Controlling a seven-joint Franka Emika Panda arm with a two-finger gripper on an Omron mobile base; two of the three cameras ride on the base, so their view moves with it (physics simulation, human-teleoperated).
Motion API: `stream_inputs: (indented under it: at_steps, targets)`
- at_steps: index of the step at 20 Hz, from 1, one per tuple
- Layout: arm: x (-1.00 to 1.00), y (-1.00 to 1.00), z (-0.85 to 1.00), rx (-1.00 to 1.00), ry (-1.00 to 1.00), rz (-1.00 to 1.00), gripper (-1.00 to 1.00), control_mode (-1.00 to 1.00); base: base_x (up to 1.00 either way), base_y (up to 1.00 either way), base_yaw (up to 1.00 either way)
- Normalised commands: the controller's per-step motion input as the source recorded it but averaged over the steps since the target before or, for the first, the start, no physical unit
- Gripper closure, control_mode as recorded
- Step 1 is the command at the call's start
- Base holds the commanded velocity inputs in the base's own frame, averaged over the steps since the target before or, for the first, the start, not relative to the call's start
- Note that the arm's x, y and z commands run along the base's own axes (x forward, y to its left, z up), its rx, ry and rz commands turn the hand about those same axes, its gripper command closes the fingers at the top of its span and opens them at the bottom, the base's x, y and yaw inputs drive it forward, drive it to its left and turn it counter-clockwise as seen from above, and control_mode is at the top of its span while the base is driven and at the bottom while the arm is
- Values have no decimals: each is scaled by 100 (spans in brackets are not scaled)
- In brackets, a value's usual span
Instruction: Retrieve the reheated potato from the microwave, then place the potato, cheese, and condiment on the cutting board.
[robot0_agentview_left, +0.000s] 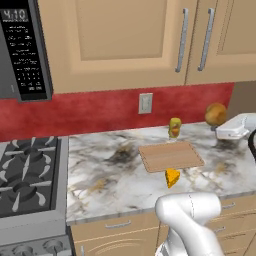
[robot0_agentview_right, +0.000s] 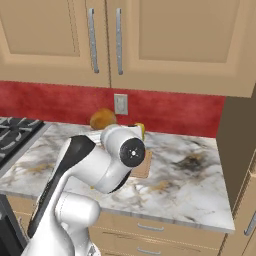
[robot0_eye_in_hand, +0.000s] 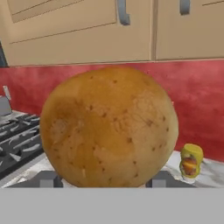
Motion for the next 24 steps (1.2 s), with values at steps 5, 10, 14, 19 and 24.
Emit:
stream_inputs:
  at_steps: [5,10,14,19,24]
  targets:
    - [57,0,-29,0,10,10,100,-100,0,0,0]
    - [45,0,-30,0,11,8,100,-100,0,0,0]
    - [34,4,-45,0,9,8,100,-100,0,0,0]
    - [29,9,-55,0,5,8,100,-100,0,0,0]
    - [37,6,-50,0,1,7,100,-100,0,0,0]
